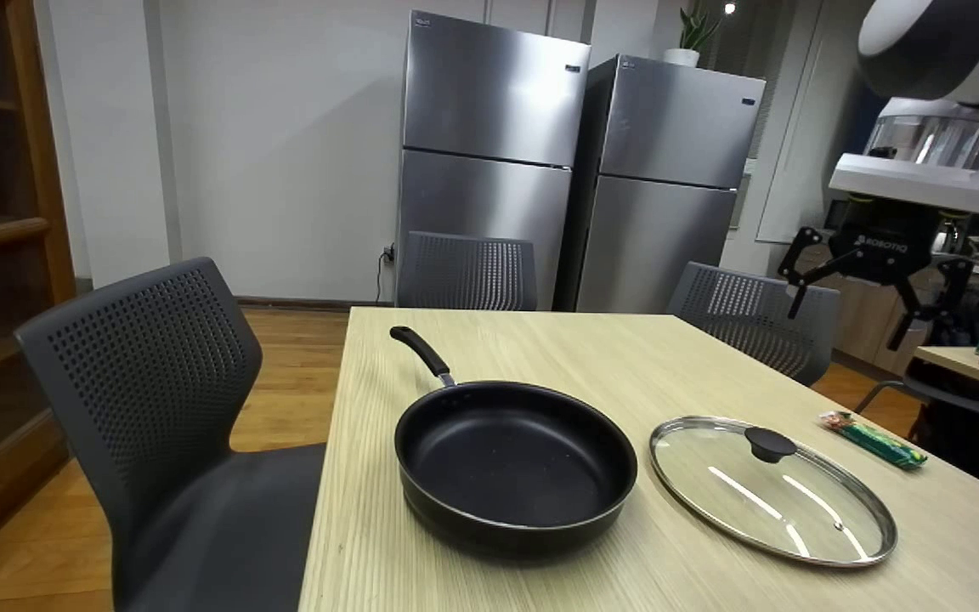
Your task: Put the lid on the pan
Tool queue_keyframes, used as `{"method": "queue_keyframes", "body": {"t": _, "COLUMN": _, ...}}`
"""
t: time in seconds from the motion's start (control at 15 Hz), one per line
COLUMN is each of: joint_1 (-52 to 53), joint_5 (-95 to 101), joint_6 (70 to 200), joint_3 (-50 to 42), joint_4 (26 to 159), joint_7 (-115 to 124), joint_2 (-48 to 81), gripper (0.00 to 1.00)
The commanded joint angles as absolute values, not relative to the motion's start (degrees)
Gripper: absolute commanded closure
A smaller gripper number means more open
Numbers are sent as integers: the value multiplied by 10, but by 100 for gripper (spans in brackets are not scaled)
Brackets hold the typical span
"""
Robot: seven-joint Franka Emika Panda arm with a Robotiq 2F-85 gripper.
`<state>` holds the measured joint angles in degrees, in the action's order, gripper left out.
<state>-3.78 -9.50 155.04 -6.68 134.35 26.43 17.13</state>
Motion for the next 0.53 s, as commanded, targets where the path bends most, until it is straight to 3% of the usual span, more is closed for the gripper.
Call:
{"method": "queue_keyframes", "body": {"t": 0.0, "joint_1": -10, "joint_5": -78, "joint_6": 1531, "joint_3": -86, "joint_4": 1283, "joint_7": 296, "joint_2": 239, "gripper": 0}}
{"method": "queue_keyframes", "body": {"t": 0.47, "joint_1": 20, "joint_5": -86, "joint_6": 1519, "joint_3": -107, "joint_4": 1215, "joint_7": 310, "joint_2": 340, "gripper": 0}}
